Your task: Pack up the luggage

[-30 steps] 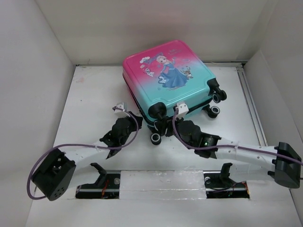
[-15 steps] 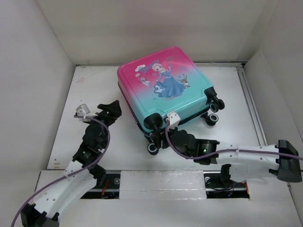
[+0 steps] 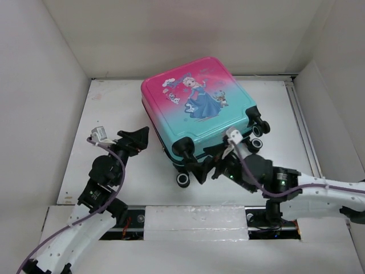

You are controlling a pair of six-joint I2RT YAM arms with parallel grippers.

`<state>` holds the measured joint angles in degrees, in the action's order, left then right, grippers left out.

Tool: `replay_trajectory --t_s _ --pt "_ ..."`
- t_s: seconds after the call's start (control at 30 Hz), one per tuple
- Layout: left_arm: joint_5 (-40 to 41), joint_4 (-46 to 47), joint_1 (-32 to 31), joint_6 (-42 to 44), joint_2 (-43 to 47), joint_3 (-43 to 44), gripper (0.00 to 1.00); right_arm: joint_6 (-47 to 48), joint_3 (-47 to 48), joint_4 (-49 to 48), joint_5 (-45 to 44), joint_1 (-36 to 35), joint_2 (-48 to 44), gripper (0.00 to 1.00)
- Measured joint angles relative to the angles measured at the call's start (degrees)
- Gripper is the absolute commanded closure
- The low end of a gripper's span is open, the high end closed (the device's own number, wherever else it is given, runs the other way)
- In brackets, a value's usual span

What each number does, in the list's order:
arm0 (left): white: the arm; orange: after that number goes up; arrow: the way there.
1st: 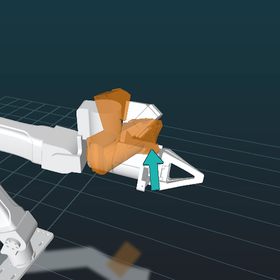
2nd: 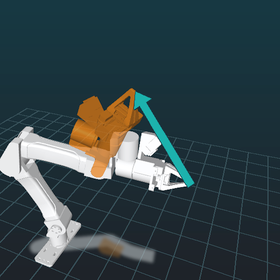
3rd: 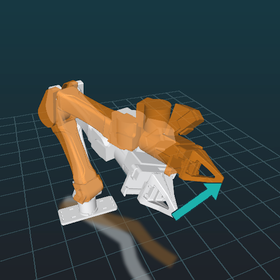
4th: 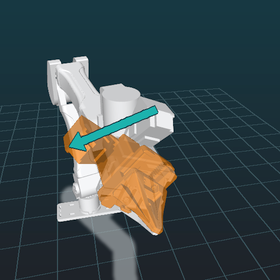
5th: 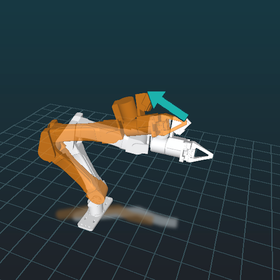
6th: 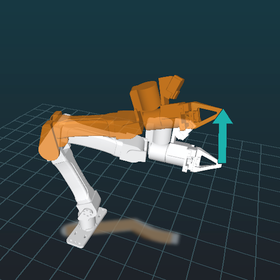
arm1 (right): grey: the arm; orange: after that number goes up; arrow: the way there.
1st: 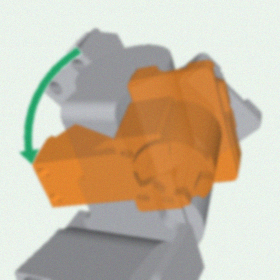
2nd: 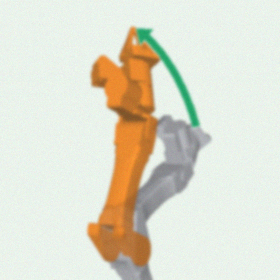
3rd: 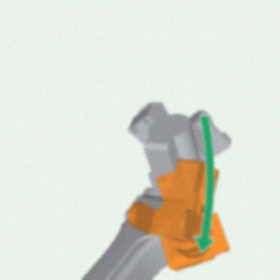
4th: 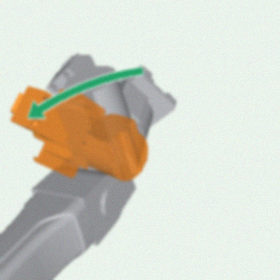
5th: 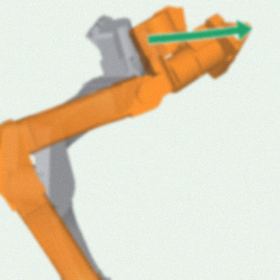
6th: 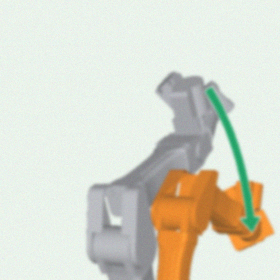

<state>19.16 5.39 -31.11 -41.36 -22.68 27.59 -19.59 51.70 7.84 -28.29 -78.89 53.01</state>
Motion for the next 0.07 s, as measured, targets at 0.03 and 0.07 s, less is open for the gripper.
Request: replay_trajectory --t_s 0.03,0.07 --pt "-1.03 0.5 0.0 -0.02 0.85 -0.76 0.0 0.09 0.44 -0.13 -0.74 -0.04 -1.55 0.0" --pt "-1.64 0.59 0.0 -0.04 1.81 -1.7 0.0 0.13 0.7 -0.07 -1.51 -0.04 -2.71 0.0"
